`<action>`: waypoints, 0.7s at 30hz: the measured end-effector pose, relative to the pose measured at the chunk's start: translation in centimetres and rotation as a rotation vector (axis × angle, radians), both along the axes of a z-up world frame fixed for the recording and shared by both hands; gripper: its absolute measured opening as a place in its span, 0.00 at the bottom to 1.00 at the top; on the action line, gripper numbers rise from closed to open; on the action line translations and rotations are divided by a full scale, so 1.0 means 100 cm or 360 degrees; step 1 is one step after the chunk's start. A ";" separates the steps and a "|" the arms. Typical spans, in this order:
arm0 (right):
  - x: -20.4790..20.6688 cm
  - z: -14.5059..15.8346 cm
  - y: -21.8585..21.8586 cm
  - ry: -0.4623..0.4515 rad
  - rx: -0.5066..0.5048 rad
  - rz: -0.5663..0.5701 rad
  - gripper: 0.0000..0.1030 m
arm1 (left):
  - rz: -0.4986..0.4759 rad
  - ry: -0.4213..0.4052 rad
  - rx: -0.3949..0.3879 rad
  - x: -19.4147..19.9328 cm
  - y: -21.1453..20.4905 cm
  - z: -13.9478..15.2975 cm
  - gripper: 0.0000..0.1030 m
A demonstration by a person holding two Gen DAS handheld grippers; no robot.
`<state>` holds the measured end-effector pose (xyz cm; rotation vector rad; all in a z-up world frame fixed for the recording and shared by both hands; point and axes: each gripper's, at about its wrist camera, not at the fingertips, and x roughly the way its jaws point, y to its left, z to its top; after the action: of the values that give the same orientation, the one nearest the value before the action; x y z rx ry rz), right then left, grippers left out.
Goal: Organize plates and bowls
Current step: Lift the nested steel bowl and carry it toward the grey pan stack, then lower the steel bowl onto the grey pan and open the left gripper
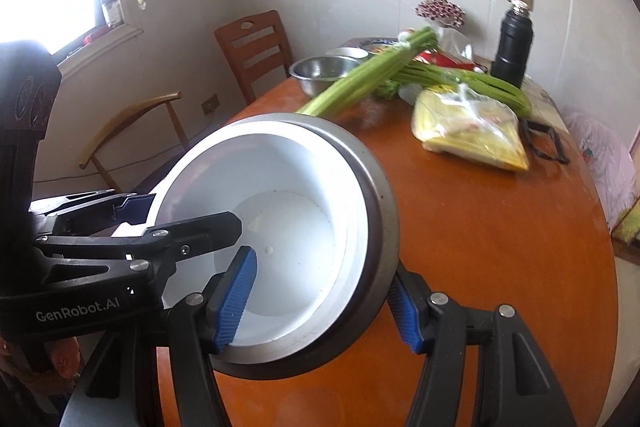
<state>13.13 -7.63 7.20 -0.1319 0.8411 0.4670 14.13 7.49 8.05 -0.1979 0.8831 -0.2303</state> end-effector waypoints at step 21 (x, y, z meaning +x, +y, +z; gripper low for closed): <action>0.042 -0.053 0.036 0.0211 -0.0045 0.0044 0.61 | 0.0075 0.0172 0.0005 0.036 0.027 -0.055 0.50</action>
<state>17.38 -3.98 1.93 -0.1400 0.9773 0.4940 17.76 10.22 2.57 -0.2294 0.9848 -0.1757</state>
